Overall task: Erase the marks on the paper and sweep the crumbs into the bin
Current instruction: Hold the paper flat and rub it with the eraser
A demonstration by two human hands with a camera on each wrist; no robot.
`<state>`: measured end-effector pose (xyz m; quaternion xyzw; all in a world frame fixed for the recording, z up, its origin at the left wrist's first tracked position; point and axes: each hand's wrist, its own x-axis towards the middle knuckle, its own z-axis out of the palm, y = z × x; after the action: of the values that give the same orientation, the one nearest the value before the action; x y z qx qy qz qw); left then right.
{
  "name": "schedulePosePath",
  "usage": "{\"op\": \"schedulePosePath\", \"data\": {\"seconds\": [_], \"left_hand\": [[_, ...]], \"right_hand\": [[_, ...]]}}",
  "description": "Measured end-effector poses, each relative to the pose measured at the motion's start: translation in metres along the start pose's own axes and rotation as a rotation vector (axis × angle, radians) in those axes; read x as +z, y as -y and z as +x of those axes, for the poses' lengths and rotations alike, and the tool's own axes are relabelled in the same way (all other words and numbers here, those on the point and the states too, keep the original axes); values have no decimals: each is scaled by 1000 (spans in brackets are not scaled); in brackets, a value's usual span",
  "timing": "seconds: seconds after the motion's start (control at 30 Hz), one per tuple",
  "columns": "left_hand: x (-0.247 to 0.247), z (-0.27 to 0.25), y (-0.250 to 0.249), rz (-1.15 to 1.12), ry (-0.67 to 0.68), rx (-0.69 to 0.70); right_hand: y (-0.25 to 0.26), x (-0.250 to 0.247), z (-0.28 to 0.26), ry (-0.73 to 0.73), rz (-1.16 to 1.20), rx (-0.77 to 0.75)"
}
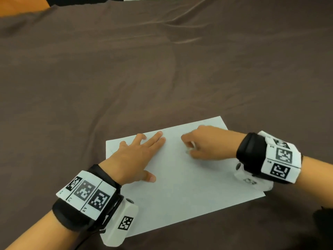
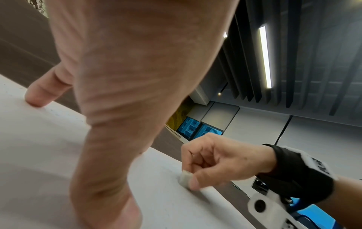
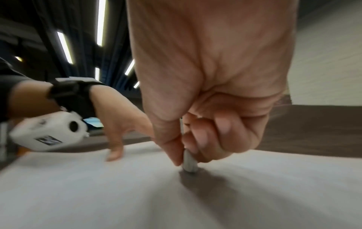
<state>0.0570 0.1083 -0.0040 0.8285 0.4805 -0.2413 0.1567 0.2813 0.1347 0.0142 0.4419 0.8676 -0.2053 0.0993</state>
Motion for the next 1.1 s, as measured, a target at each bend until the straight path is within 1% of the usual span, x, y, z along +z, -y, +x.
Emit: {"op": "schedulePosePath", "data": {"seconds": [0.1, 0.23, 0.37, 0.5, 0.53, 0.63, 0.67, 0.7, 0.8, 0.83, 0.87, 0.93, 0.97, 1.0, 1.1], "left_hand": [[-2, 0, -2, -6, 30, 6], [-7, -1, -8, -86, 100, 2], [-1, -3, -16, -136, 96, -23], [4, -3, -20, -117, 93, -42], [4, -3, -20, -115, 97, -44], [2, -3, -21, -118, 113, -49], [2, -3, -21, -118, 115, -51], [2, -3, -22, -116, 118, -52], [2, -3, -22, -121, 136, -51], [2, -3, -22, -122, 141, -51], [2, -3, -21, -122, 146, -53], [2, -2, -22, -127, 153, -57], [2, -2, -22, -129, 154, -58], [3, -3, -22, -129, 152, -57], [4, -3, -22, -132, 150, -51]], "right_hand": [[17, 14, -8, 66, 13, -83], [5, 6, -4, 46, 52, -36], [2, 6, -5, 4, 97, -12], [23, 18, -16, 109, 92, -113], [21, 16, -15, 100, 82, -106], [-1, 0, -6, 10, 56, 22], [-4, 0, -5, -5, 46, 36], [-1, 3, -7, 6, 36, 22], [23, 19, -17, 114, 63, -117], [24, 19, -16, 115, 68, -131], [19, 14, -12, 94, 54, -105], [4, 1, -5, 41, 47, -1], [0, 0, -4, 25, 46, 22], [2, 3, -5, 25, 50, 16], [30, 20, -19, 121, 61, -134]]}}
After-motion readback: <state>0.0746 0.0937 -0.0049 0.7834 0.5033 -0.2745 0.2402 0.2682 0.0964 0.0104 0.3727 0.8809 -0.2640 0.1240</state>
